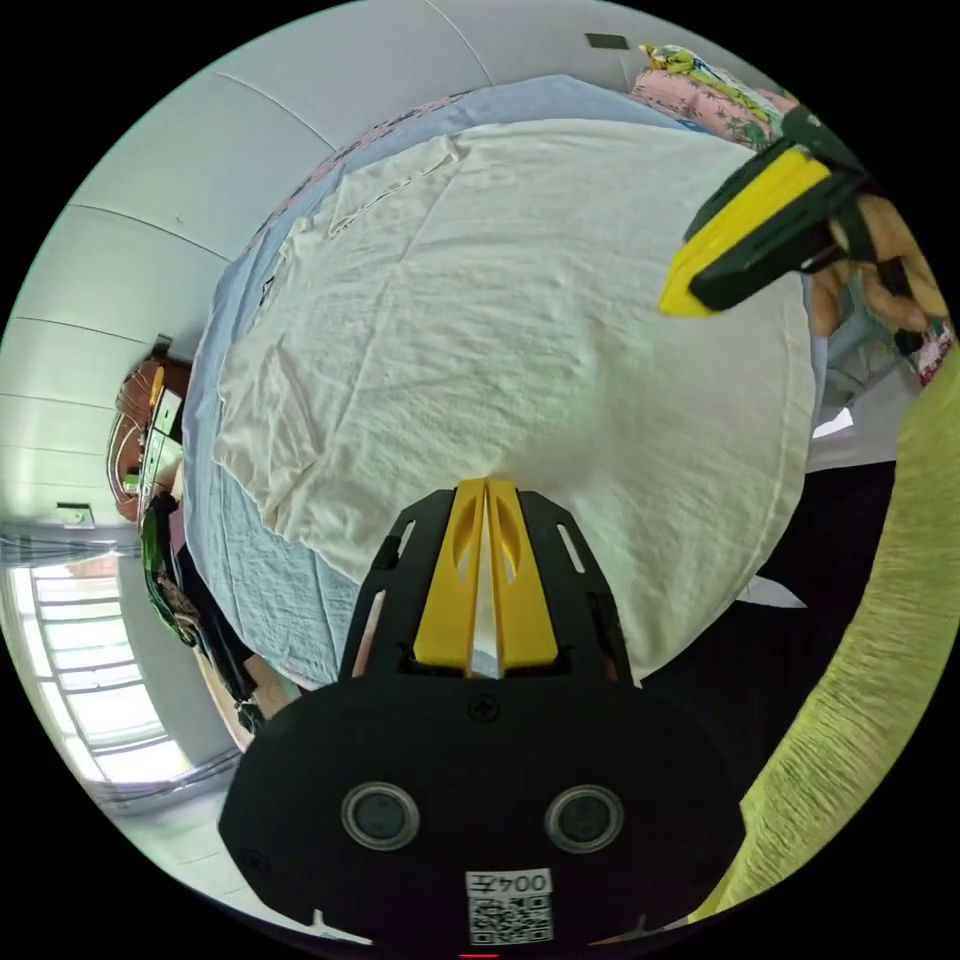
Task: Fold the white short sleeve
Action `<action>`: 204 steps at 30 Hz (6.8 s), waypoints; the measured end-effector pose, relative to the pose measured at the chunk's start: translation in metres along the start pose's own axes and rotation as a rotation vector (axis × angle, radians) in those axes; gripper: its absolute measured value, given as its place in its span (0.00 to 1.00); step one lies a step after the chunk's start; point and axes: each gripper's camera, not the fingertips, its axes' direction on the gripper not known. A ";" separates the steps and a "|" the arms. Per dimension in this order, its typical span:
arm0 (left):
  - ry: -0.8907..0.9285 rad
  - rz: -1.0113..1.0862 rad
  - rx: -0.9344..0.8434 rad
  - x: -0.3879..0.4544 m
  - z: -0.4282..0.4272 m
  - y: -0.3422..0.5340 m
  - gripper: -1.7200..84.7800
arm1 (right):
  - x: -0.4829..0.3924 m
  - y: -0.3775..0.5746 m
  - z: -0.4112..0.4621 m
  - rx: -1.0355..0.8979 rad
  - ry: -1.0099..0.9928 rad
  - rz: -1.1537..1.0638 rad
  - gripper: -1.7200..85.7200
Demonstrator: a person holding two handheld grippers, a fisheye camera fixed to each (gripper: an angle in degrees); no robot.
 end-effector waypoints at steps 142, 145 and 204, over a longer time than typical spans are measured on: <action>0.561 -1.169 -0.077 -0.109 -0.126 0.451 0.03 | 0.266 -0.266 -0.243 0.133 0.126 0.071 0.09; 0.536 -1.173 -0.093 -0.111 -0.129 0.448 0.03 | 0.255 -0.273 -0.226 0.059 0.222 0.008 0.04; 0.744 -0.940 0.228 -0.018 -0.144 0.471 0.13 | 0.142 0.112 -0.214 0.066 -0.218 0.094 0.08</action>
